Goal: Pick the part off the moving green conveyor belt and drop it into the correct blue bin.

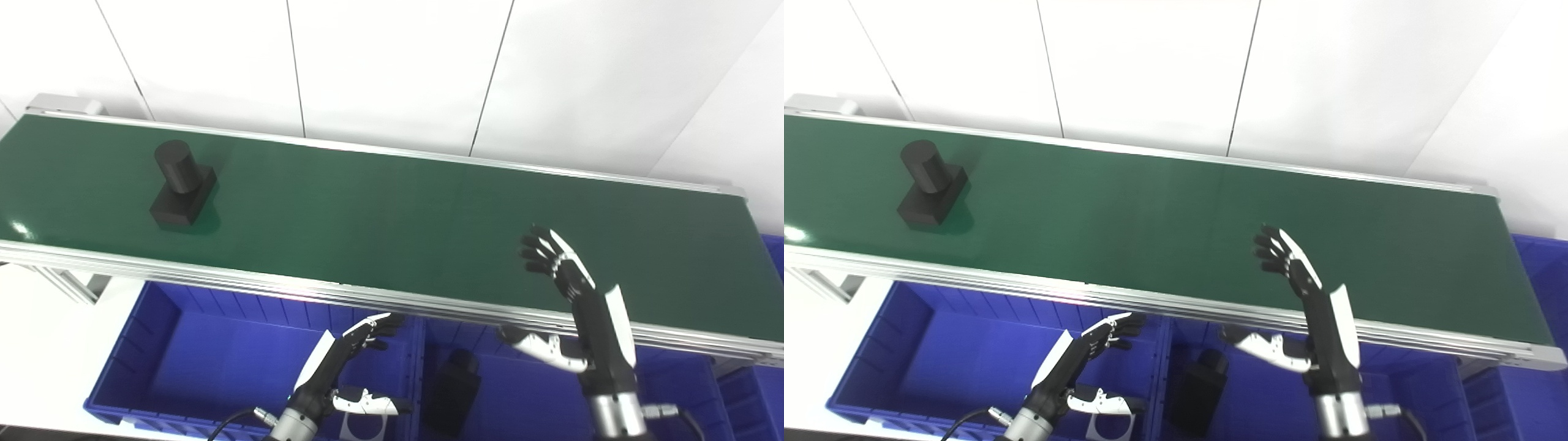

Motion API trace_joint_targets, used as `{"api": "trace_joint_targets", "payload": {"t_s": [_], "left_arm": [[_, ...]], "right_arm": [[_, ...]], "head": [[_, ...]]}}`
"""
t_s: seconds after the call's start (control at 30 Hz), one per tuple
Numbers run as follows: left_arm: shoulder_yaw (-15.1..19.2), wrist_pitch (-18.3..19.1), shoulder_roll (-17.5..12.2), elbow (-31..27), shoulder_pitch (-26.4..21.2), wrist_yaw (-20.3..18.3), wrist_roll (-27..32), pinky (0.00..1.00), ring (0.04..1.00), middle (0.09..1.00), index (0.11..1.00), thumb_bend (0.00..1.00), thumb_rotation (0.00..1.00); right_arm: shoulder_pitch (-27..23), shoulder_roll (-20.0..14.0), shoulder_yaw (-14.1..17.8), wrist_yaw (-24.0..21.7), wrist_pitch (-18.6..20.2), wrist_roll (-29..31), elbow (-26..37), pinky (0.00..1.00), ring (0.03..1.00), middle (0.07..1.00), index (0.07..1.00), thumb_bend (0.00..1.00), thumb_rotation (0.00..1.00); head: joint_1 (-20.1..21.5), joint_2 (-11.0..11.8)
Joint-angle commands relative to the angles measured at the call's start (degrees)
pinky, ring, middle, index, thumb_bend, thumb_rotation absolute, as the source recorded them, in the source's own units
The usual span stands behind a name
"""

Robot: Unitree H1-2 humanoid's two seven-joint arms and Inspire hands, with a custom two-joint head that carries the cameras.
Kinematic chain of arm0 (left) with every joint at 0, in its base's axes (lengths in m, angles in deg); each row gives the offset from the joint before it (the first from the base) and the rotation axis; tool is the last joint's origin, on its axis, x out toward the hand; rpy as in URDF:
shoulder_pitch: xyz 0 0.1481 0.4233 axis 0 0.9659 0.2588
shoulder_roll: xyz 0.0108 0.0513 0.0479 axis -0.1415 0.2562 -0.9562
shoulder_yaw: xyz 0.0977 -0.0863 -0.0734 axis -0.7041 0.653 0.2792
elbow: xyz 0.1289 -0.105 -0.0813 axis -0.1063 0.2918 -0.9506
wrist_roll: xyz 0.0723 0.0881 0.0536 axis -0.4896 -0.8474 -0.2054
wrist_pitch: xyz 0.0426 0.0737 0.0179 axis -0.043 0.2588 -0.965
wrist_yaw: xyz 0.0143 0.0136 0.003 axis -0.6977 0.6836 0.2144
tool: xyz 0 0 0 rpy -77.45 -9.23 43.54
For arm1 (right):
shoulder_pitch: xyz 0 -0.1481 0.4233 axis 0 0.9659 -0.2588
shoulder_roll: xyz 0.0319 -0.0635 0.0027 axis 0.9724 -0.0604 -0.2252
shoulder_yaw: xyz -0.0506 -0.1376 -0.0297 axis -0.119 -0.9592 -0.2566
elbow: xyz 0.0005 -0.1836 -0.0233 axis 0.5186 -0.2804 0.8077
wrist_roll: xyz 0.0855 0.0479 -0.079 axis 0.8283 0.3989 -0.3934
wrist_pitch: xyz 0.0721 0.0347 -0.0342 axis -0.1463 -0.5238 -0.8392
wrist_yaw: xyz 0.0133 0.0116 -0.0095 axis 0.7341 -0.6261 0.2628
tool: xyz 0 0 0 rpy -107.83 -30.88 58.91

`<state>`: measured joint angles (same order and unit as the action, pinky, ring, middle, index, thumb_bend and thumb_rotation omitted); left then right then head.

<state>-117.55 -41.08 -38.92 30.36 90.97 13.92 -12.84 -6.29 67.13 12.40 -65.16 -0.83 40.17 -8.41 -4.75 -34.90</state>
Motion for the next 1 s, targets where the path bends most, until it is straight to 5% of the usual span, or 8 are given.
{"api": "trace_joint_targets", "payload": {"t_s": [0.0, 0.5, 0.97], "left_arm": [[-0.6, -2.2, -0.5, -0.4, -1.3, 2.1, 0.3, 0.73, 0.803, 0.832, 0.814, 0.88, 0.34], [-5.2, -2.2, -2.3, 0.5, -2.8, 7.7, 0.2, 0.74, 0.812, 0.836, 0.815, 0.88, 0.35], [-5.8, -2.2, -3.0, -0.3, -1.9, 9.7, 1.6, 0.73, 0.811, 0.829, 0.804, 0.91, 0.35]], "right_arm": [[-2.3, 0.8, -0.3, -0.6, 1.5, 0.1, 2.5, 0.70, 0.774, 0.826, 0.878, 0.81, 0.51], [-16.3, 3.0, -4.6, -5.6, 14.0, -4.1, 3.3, 0.69, 0.768, 0.825, 0.872, 0.80, 0.52], [-25.6, 5.4, -7.8, -7.2, 20.4, -7.6, -3.0, 0.67, 0.775, 0.838, 0.876, 0.83, 0.55]], "head": [[-0.1, 0.0], [0.8, 1.0], [0.2, 1.8]]}}
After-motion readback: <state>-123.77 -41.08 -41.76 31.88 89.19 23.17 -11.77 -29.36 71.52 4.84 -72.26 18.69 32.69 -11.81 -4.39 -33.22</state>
